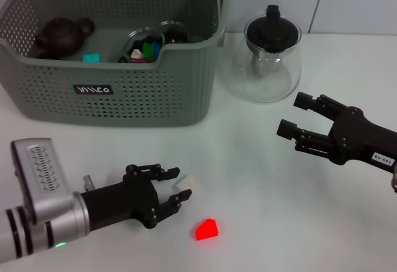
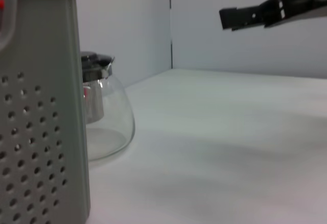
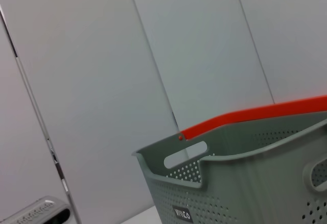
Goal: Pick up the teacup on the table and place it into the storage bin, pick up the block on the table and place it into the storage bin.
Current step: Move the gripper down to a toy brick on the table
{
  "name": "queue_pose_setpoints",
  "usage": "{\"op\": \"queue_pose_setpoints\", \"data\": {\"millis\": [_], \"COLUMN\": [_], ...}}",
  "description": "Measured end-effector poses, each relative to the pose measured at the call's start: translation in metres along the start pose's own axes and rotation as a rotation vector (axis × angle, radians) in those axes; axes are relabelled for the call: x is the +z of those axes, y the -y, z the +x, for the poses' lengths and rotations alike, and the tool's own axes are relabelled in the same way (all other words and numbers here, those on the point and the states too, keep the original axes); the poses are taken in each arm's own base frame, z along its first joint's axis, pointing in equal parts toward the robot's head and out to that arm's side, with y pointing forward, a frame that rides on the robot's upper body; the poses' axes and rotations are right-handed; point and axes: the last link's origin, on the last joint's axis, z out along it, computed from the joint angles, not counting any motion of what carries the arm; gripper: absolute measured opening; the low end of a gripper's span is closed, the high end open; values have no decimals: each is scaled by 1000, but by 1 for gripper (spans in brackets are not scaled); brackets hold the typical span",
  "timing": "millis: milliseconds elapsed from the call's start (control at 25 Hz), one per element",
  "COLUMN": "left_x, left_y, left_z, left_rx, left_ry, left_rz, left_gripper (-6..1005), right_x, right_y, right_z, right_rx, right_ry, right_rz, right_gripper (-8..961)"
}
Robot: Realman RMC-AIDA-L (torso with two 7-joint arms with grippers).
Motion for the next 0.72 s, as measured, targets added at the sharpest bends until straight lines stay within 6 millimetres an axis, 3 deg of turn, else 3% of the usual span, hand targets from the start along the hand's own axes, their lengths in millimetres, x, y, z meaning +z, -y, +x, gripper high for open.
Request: {"op": "queue_pose_setpoints", "data": {"millis": [320,720], "left_x": [13,15], "left_y": [5,5], "left_z": [-2,-3], "left_rx": [0,-3], "left_ry": [47,55], "left_rz": [19,21], "left_gripper": [416,402], "right_x": [0,-2], "right_y": [0,2], "right_z": [-1,-1], "right_rx": [-1,-3], "right_ry": [1,3], "right_rz": [1,8], "right_gripper": [945,945]}}
